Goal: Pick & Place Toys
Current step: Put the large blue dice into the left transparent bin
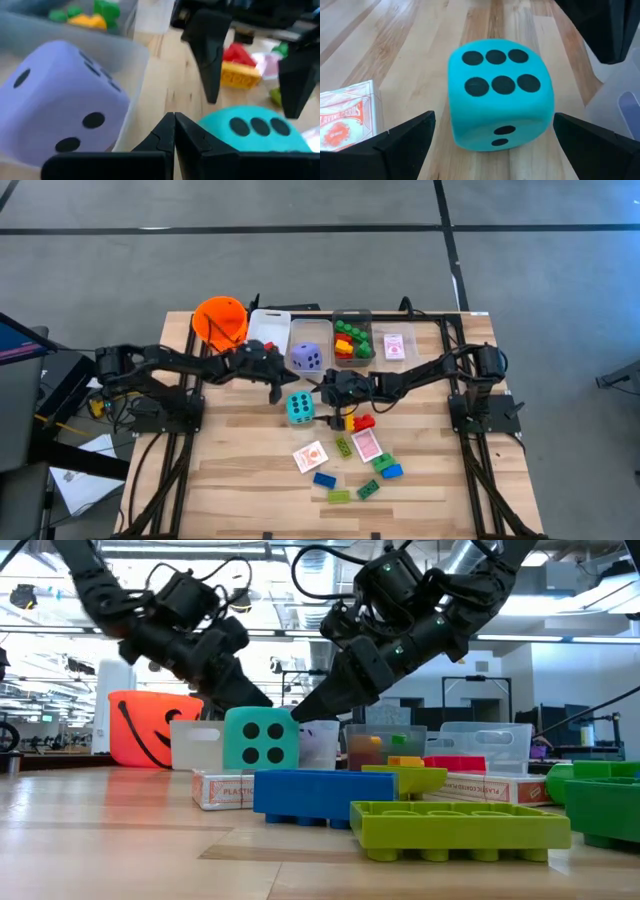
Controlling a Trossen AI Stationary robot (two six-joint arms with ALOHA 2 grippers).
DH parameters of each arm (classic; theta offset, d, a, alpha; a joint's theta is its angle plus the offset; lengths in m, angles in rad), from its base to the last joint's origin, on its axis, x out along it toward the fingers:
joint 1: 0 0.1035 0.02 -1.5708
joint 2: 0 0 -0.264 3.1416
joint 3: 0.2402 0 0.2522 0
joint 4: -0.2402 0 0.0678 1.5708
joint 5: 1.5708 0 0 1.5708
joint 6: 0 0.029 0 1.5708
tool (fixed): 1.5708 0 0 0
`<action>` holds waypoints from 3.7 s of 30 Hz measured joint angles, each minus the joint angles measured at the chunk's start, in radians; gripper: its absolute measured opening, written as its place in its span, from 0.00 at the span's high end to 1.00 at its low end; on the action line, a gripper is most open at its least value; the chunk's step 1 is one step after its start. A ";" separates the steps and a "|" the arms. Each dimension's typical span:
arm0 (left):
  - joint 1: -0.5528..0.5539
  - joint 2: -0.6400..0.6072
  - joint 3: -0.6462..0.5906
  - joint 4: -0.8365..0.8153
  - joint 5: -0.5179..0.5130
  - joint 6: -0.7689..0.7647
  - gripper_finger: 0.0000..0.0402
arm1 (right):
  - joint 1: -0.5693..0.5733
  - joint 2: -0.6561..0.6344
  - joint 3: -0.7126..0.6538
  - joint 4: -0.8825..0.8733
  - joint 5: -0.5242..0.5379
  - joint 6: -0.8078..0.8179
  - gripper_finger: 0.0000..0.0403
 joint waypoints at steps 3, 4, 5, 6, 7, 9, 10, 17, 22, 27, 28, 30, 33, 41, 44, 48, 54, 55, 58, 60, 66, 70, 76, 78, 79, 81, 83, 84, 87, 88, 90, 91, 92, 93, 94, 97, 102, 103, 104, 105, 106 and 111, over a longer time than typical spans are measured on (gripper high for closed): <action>0.011 0.000 0.078 -0.172 0.000 0.015 1.00 | -0.004 0.000 0.000 -0.005 0.000 0.000 0.01; 0.013 0.000 0.101 -0.212 0.000 0.015 1.00 | -0.004 0.000 0.000 -0.005 0.000 0.000 0.01; 0.013 0.000 0.123 -0.248 0.000 0.014 1.00 | -0.004 0.000 0.000 -0.005 0.000 0.000 0.01; 0.013 0.000 0.142 -0.276 0.000 0.013 1.00 | -0.004 0.000 0.000 -0.005 0.000 0.000 0.01; 0.013 0.000 0.159 -0.301 0.000 0.012 1.00 | -0.003 0.000 0.000 -0.005 0.000 0.000 0.01; 0.007 0.008 0.187 -0.333 0.000 -0.002 1.00 | -0.003 0.000 0.000 -0.005 0.000 0.000 0.01; 0.004 0.018 0.200 -0.345 0.004 -0.012 1.00 | -0.003 0.000 0.000 -0.005 0.000 0.000 0.01; -0.019 0.157 0.262 -0.371 0.122 -0.063 1.00 | -0.004 0.000 0.000 -0.019 0.005 0.000 0.01; -0.021 0.241 0.308 -0.372 0.201 -0.064 1.00 | -0.004 0.000 0.000 -0.036 0.007 0.000 0.01; -0.023 0.256 0.320 -0.371 0.274 -0.060 1.00 | -0.004 0.000 0.000 -0.047 0.007 0.000 0.01; -0.021 0.252 0.318 -0.374 0.271 -0.059 1.00 | -0.004 0.000 0.000 -0.048 0.007 0.000 0.01; -0.015 0.242 0.319 -0.370 0.250 -0.059 1.00 | -0.003 0.000 0.000 -0.048 0.007 0.000 0.01; -0.006 0.207 0.320 -0.371 0.168 -0.058 1.00 | -0.002 0.000 0.000 -0.046 0.007 0.000 0.01; -0.011 0.043 0.319 -0.487 0.036 -0.074 1.00 | 0.002 0.000 0.000 -0.026 -0.021 0.000 0.01; -0.031 -0.020 0.318 -0.626 0.028 -0.122 1.00 | 0.010 0.000 0.000 -0.003 -0.024 -0.002 0.01; -0.107 -0.055 0.317 -0.778 -0.029 -0.202 1.00 | 0.013 0.000 0.000 0.014 -0.064 -0.015 0.01; -0.223 -0.055 0.317 -0.841 -0.061 -0.281 1.00 | 0.006 0.000 0.000 0.010 -0.071 -0.018 0.01; -0.236 -0.055 0.317 -0.844 -0.061 -0.294 1.00 | 0.003 0.000 0.000 0.010 -0.071 -0.018 0.01; -0.265 -0.055 0.317 -0.847 -0.061 -0.304 1.00 | 0.003 0.000 0.000 0.011 -0.071 -0.018 0.01; -0.278 -0.055 0.317 -0.848 -0.061 -0.305 1.00 | 0.004 0.000 0.000 0.011 -0.071 -0.018 0.01; -0.296 -0.055 0.317 -0.921 -0.061 -0.353 1.00 | 0.004 0.000 0.000 0.012 -0.071 -0.018 0.01; -0.297 -0.044 0.317 -0.937 -0.061 -0.363 1.00 | 0.004 0.000 0.000 0.024 -0.071 -0.018 0.01; -0.296 0.024 0.317 -0.927 -0.061 -0.363 1.00 | 0.004 0.000 0.000 0.034 -0.071 -0.018 0.01; -0.291 0.058 0.317 -0.905 -0.061 -0.363 1.00 | 0.004 0.000 0.000 0.033 -0.072 -0.015 0.01; -0.288 0.071 0.317 -0.892 -0.061 -0.364 1.00 | 0.004 0.000 0.000 0.032 -0.072 -0.014 0.01; -0.285 0.096 0.317 -0.857 -0.061 -0.364 1.00 | 0.004 0.000 0.000 0.030 -0.074 -0.009 0.01; -0.281 0.108 0.317 -0.839 -0.061 -0.362 1.00 | 0.004 0.000 0.000 0.030 -0.074 -0.007 0.01; -0.278 0.114 0.317 -0.826 -0.061 -0.358 1.00 | 0.004 0.000 0.000 0.030 -0.075 -0.007 0.01; -0.273 0.112 0.317 -0.816 -0.061 -0.356 1.00 | 0.003 0.000 0.000 0.027 -0.100 -0.007 0.01; -0.272 0.112 0.317 -0.806 -0.061 -0.356 1.00 | 0.004 0.000 0.000 0.026 -0.108 -0.007 0.01; -0.271 0.110 0.317 -0.810 -0.061 -0.356 1.00 | 0.004 0.000 0.000 0.026 -0.127 -0.007 0.01; -0.269 0.107 0.317 -0.811 -0.061 -0.354 1.00 | 0.004 0.000 0.000 0.026 -0.132 -0.007 0.01; -0.268 0.105 0.317 -0.809 -0.059 -0.352 1.00 | 0.004 0.000 0.000 0.026 -0.134 -0.007 0.01; -0.268 0.106 0.317 -0.807 -0.059 -0.352 1.00 | 0.004 0.000 0.000 0.026 -0.135 -0.007 0.01; -0.268 0.106 0.317 -0.806 -0.061 -0.352 1.00 | 0.004 0.000 0.000 0.026 -0.135 -0.007 0.01; -0.268 0.106 0.317 -0.805 -0.070 -0.352 1.00 | 0.005 0.000 0.000 0.026 -0.115 -0.007 0.01; -0.267 0.106 0.317 -0.793 -0.072 -0.352 1.00 | 0.005 0.000 0.000 0.030 -0.070 -0.008 0.01; -0.267 0.106 0.317 -0.792 -0.072 -0.352 1.00 | 0.005 0.000 0.000 0.031 -0.070 -0.008 0.01; -0.267 0.106 0.317 -0.790 -0.072 -0.352 1.00 | 0.005 0.000 0.000 0.031 -0.070 -0.009 0.01; -0.267 0.106 0.317 -0.790 -0.072 -0.352 1.00 | 0.005 0.000 0.000 0.033 -0.069 -0.010 0.01; -0.267 0.106 0.317 -0.790 -0.072 -0.352 1.00 | 0.005 0.000 0.000 0.033 -0.069 -0.010 0.01; -0.267 0.106 0.317 -0.790 -0.072 -0.352 1.00 | 0.005 0.000 0.000 0.033 -0.068 -0.010 0.01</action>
